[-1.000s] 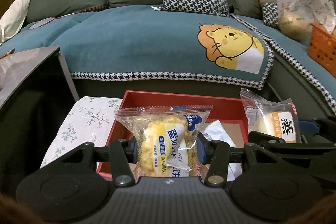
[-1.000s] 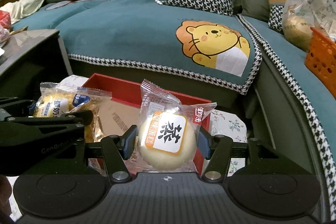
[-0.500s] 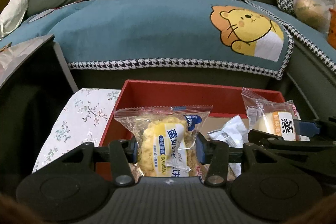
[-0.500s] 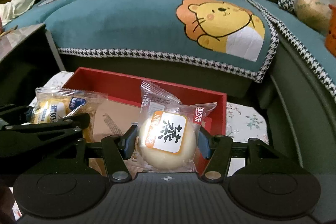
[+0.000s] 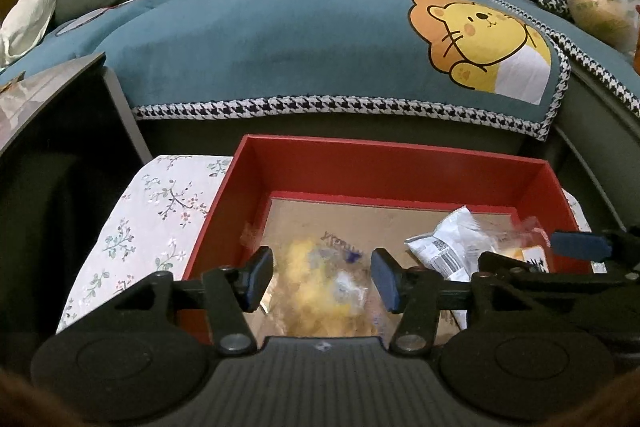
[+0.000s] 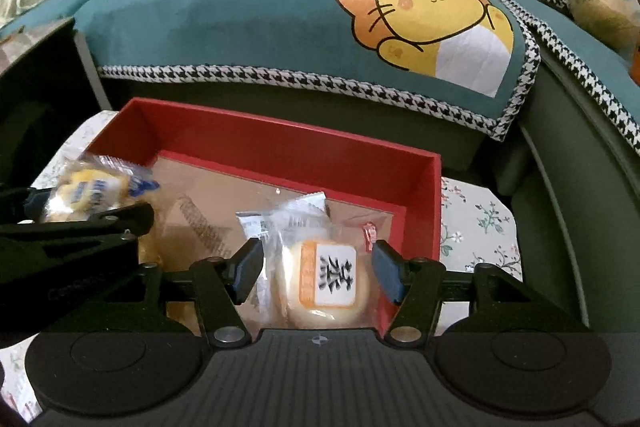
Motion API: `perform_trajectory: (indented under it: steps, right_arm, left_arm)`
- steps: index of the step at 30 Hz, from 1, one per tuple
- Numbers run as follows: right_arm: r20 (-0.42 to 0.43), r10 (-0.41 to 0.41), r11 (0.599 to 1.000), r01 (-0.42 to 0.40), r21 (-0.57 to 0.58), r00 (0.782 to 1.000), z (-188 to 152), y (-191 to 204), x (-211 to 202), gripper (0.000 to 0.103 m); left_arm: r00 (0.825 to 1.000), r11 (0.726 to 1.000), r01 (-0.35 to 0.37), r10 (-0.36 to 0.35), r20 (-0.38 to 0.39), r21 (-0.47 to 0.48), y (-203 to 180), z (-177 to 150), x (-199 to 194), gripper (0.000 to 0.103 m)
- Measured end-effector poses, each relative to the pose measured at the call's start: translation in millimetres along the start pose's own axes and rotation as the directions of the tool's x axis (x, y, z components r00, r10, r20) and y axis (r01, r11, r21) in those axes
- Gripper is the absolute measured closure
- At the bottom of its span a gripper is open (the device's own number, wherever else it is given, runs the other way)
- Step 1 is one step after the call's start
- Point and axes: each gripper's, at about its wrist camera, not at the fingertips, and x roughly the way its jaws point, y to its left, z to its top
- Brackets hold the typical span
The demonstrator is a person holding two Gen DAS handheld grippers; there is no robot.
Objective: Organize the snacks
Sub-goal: 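Carry both bags over the red box and open both tools to drop them, then withdraw both open tools from the box toward the loose snacks beside it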
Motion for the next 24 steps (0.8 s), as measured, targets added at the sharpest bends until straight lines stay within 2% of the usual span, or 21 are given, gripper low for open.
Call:
perform_trajectory:
  steps: [7,24]
  right_arm:
    - [0.011,-0.02,0.999,0.02,-0.029,1.0,0.7,1.8,-4.9,0.03]
    - [0.087,-0.075,0.993,0.082,-0.085,0.993,1.9,6.0,-49.5,0.027]
  left_arm:
    - [1.0,1.0,-0.001,0.001,0.014,-0.01,3.6,0.0,-8.2,0.0]
    - [0.997,0.999,0.046,-0.044,0.064,-0.029,8.8,-6.2,-54.4,0.0]
